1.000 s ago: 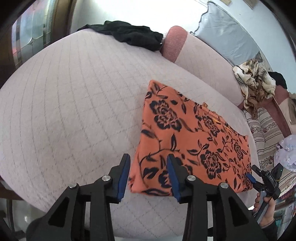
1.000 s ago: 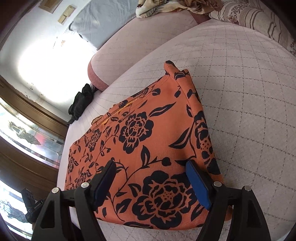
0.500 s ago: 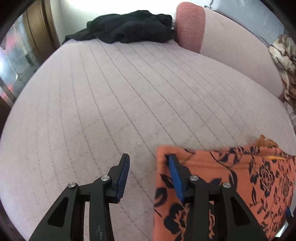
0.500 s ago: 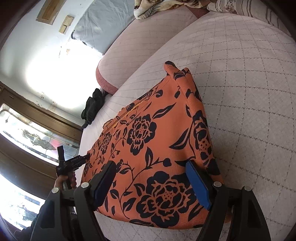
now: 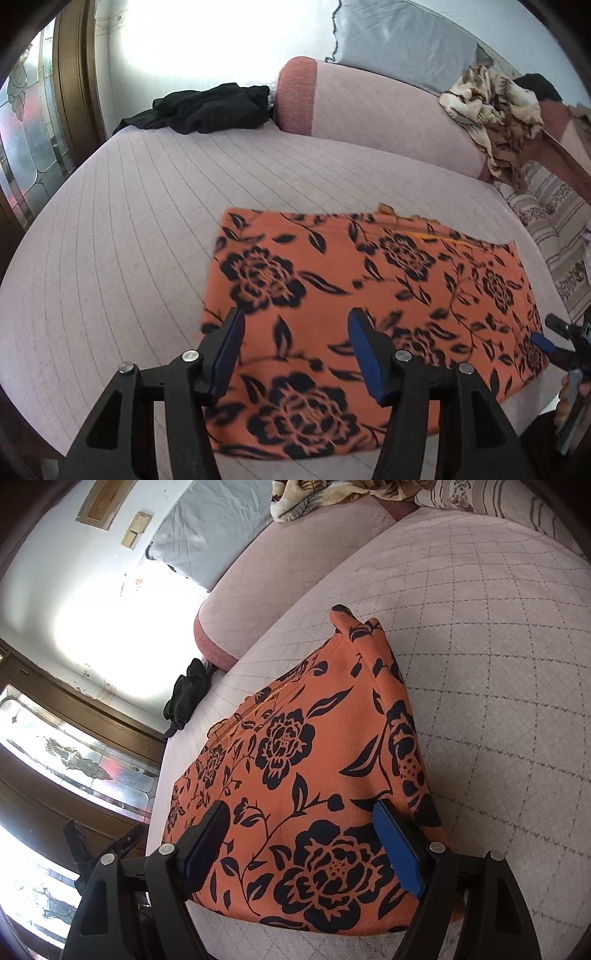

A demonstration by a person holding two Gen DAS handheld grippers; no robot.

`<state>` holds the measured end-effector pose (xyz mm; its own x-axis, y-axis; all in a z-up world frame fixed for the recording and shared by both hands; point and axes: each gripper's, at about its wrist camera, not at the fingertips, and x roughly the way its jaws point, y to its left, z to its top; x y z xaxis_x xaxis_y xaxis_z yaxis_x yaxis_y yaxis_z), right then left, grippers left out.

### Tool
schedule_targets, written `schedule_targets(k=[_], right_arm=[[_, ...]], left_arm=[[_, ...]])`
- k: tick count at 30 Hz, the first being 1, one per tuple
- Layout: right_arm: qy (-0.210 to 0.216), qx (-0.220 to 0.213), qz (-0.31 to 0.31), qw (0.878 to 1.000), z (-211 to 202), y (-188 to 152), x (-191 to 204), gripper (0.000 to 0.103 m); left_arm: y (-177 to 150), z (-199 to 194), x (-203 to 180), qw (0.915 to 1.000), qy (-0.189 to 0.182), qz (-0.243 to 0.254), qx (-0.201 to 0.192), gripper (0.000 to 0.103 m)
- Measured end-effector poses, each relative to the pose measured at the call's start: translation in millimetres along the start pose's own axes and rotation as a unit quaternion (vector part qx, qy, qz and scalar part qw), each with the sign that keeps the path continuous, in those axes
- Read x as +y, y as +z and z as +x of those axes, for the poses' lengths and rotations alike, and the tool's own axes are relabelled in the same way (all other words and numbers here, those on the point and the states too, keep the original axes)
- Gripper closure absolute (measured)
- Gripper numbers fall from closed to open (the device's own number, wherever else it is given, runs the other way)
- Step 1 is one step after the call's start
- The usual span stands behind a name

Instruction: Fold small clothes

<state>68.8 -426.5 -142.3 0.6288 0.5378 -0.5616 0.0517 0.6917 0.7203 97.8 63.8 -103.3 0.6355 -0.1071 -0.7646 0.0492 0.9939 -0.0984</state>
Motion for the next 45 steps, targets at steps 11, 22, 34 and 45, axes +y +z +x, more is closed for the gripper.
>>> schedule_targets(k=[11, 22, 34, 45], right_arm=[[-0.098, 0.008, -0.128, 0.987, -1, -6, 71, 0.017], [-0.137, 0.040, -0.009, 0.990, 81, 94, 11, 0.016], [-0.125, 0.009, 0.062, 0.990, 83, 118, 6, 0.012], [-0.163, -0.003, 0.048, 0.985, 75, 117, 15, 0.012]], left_arm=[[-44, 22, -19, 0.9988, 0.008, 0.002, 0.049, 0.039], [-44, 31, -16, 0.9991, 0.002, 0.012, 0.041, 0.028], [-45, 31, -20, 0.9990, 0.001, 0.033, 0.030, 0.021], [-45, 32, -21, 0.9990, -0.001, 0.035, 0.028, 0.019]])
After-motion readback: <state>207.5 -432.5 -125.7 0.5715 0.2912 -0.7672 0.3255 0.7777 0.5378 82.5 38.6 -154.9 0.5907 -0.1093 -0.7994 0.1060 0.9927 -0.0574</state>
